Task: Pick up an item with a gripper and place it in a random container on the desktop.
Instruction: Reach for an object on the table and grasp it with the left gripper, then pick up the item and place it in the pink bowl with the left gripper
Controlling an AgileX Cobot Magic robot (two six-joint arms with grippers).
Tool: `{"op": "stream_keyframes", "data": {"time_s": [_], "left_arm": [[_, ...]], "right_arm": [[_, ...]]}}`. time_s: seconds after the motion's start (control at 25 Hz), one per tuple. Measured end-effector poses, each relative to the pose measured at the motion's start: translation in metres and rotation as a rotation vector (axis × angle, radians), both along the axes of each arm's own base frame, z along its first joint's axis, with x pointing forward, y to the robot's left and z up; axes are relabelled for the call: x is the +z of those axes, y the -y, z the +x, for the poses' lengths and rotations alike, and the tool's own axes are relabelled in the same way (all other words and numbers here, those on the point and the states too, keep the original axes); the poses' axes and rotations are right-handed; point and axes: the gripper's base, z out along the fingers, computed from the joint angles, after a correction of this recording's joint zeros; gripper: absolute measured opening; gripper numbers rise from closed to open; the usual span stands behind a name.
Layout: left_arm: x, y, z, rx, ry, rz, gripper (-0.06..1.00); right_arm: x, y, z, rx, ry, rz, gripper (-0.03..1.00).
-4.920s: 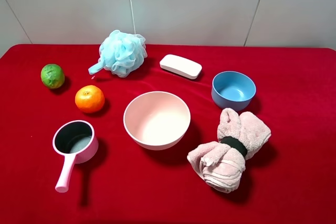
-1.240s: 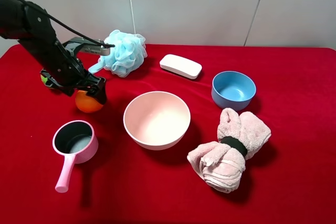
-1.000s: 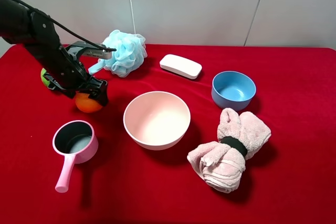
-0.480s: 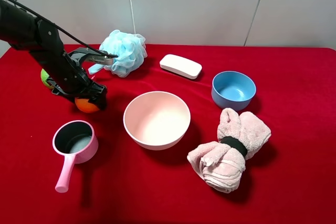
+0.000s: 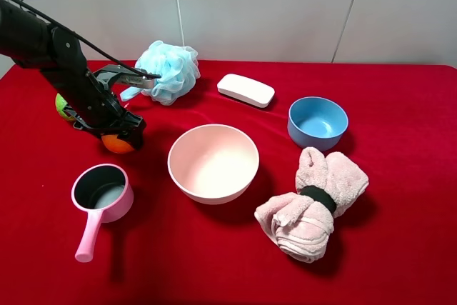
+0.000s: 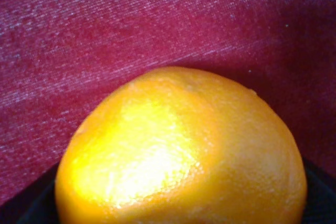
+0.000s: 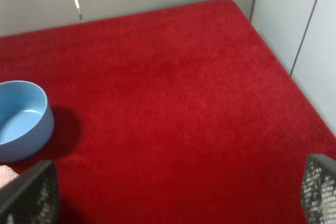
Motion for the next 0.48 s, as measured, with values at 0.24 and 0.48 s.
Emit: {"op": "stream_keyframes", "data": {"time_s": [0.24,0.48], "left_arm": [[0.0000,0.0000,0.0000,0.000,0.000,0.000,0.74],[0.0000,0.0000,0.0000,0.000,0.000,0.000,0.74]], "right_arm": [[0.0000,0.0000,0.0000,0.000,0.000,0.000,0.69],[0.0000,0.0000,0.0000,0.000,0.000,0.000,0.69]]}}
